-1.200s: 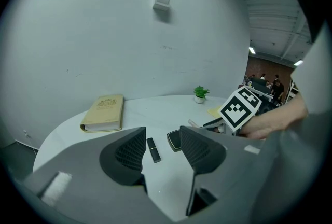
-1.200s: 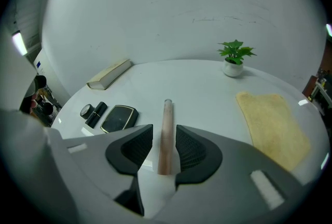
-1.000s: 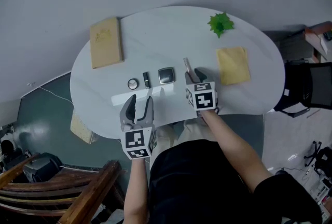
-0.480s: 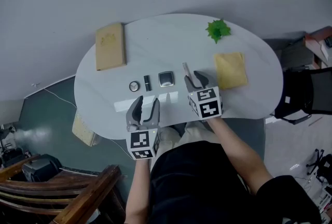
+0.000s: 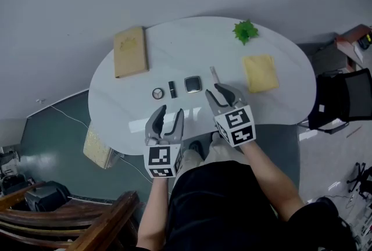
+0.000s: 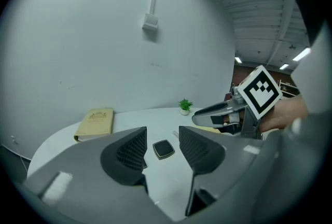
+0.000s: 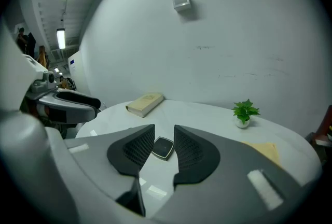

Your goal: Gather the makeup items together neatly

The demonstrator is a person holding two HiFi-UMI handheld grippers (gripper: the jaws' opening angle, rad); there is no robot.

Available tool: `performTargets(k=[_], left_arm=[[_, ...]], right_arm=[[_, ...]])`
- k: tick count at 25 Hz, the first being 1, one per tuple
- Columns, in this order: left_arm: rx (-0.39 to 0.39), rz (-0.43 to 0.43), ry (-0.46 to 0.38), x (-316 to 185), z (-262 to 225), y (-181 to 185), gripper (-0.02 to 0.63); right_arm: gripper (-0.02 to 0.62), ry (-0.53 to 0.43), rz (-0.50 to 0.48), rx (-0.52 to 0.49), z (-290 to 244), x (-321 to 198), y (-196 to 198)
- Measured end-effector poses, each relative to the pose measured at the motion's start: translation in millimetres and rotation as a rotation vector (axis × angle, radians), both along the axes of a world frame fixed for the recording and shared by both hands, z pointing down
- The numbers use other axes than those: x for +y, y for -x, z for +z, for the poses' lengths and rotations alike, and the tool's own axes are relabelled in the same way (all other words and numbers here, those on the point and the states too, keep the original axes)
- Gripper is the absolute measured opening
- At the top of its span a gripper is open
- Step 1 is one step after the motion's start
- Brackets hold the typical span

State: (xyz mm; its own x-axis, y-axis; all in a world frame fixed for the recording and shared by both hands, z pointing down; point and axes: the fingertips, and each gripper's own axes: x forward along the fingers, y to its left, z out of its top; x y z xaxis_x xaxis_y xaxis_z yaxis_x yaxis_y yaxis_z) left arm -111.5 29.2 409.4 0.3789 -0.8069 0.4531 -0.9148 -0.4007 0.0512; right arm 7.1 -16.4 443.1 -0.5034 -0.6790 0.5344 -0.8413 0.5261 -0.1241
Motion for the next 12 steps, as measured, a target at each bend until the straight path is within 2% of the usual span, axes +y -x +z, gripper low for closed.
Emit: performTargets(k=[12], left_arm=[[0.07,0.087,-0.076,43.1,-33.0,25.7,0.125]], right_arm=[[0.08,-0.09,0.01,-0.005,-49.5,78.9,33.4]])
